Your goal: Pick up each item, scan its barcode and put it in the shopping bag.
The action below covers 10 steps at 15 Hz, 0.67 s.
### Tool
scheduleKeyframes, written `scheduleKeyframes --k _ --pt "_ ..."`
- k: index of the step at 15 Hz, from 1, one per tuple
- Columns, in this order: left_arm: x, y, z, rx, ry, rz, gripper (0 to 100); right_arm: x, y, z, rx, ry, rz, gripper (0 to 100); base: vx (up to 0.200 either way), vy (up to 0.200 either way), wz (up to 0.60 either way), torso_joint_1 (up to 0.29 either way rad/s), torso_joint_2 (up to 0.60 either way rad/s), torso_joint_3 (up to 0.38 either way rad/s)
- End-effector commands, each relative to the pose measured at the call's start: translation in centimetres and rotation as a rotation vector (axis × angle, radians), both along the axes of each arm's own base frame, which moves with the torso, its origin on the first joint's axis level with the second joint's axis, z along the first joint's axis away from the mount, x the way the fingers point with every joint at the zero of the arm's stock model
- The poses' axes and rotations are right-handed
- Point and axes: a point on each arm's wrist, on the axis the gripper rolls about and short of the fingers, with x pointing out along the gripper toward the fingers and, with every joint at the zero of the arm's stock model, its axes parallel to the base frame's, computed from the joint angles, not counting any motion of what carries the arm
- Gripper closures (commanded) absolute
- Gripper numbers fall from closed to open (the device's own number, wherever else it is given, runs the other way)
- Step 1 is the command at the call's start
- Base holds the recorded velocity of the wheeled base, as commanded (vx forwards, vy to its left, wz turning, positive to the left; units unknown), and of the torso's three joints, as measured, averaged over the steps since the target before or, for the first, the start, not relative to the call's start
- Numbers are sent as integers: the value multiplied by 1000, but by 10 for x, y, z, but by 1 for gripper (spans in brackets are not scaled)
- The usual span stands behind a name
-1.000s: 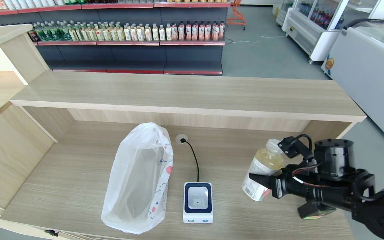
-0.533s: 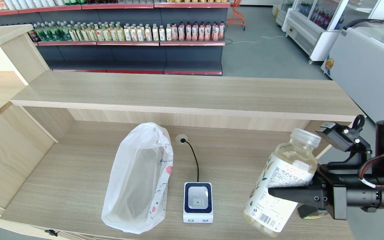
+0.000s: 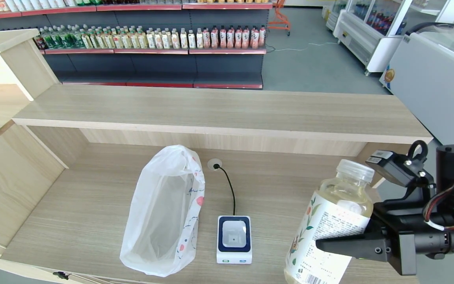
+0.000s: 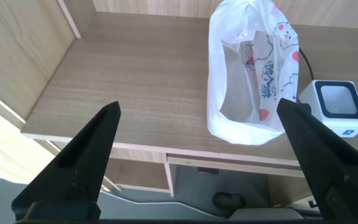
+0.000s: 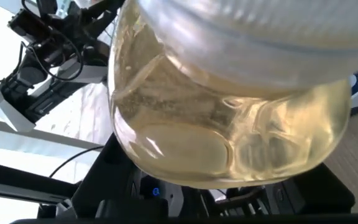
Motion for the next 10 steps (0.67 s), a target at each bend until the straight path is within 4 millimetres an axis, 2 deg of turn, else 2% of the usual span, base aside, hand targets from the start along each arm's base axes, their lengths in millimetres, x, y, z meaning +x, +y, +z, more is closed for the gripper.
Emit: scheduleKeyframes --k 1,6,10 --pt "0 0 0 0 0 0 0 -2 2 -2 0 14 22 100 0 0 0 0 0 0" --pt "0 0 0 0 0 2 0 -8 20 11 37 90 98 100 0 0 0 0 0 0" --pt "0 0 0 0 0 0 0 -9 23 7 28 102 109 100 0 0 0 0 0 0"
